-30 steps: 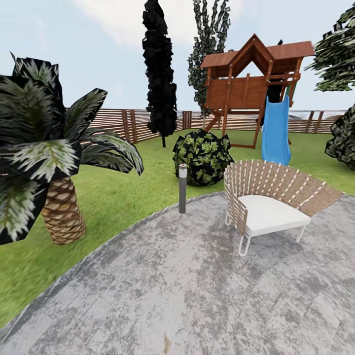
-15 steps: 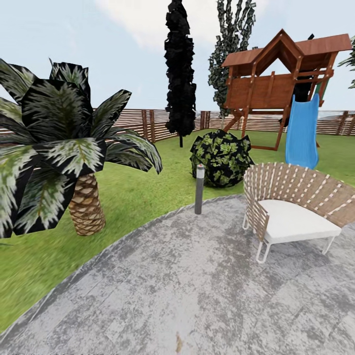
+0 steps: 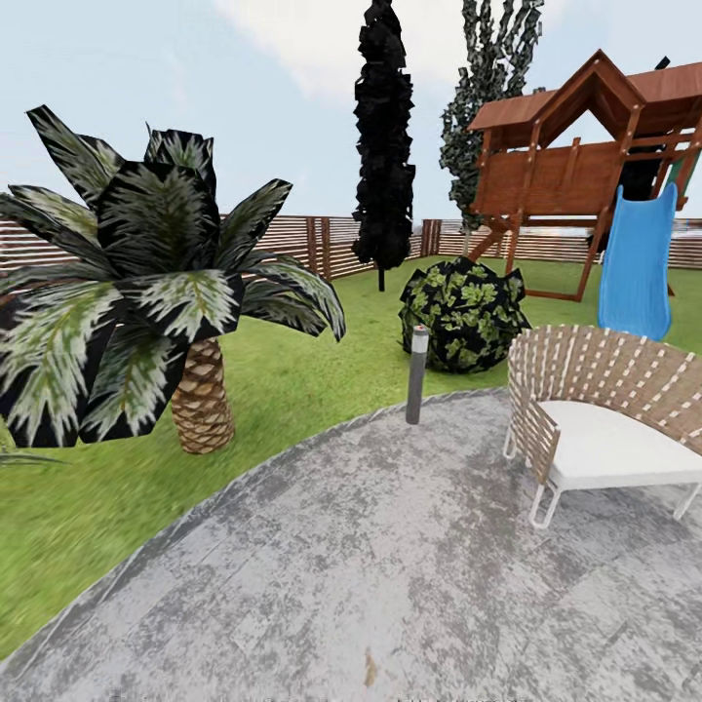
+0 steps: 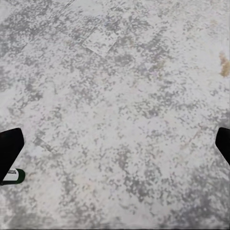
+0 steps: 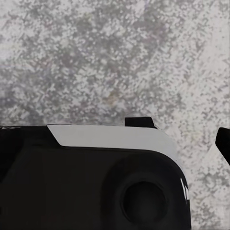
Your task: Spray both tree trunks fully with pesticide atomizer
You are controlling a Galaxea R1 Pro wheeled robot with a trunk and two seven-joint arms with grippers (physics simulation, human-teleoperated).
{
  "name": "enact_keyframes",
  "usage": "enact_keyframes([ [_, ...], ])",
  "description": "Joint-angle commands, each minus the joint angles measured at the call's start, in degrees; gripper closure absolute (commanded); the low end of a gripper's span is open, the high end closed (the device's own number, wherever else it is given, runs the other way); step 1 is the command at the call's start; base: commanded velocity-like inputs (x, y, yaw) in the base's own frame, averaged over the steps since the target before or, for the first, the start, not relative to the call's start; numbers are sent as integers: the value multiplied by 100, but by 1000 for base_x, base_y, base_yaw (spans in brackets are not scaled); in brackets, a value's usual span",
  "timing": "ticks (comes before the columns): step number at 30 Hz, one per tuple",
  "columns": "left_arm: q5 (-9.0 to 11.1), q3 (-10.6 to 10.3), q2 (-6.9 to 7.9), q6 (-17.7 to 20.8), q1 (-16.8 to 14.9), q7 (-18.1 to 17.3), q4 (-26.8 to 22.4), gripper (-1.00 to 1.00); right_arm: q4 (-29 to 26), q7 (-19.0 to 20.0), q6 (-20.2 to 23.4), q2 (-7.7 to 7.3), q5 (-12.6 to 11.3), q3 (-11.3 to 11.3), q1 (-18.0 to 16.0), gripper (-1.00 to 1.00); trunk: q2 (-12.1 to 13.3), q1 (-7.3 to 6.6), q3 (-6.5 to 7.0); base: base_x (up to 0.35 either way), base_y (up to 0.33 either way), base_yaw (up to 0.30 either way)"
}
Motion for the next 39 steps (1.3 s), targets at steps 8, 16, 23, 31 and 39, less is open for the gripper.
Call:
enact_keyframes([
  [8,0,-2,-4,0,0,0,1,-100,5,0,0,3,0,2,0,-100,0,0,0,-273,117,287],
  [16,0,0,-4,0,0,0,0,-100,6,0,0,3,0,2,0,-100,0,0,0,-121,184,287],
  [23,0,-4,-8,0,0,0,1,-100,6,0,0,4,0,2,0,-100,0,0,0,-25,48,287],
  [31,0,-7,-8,0,0,2,-3,-100,6,0,0,4,0,6,0,-100,0,0,0,-2,4,287],
  [39,0,-8,-8,0,0,0,-3,-100,6,0,0,4,0,2,0,-100,0,0,-12,121,-98,287],
])
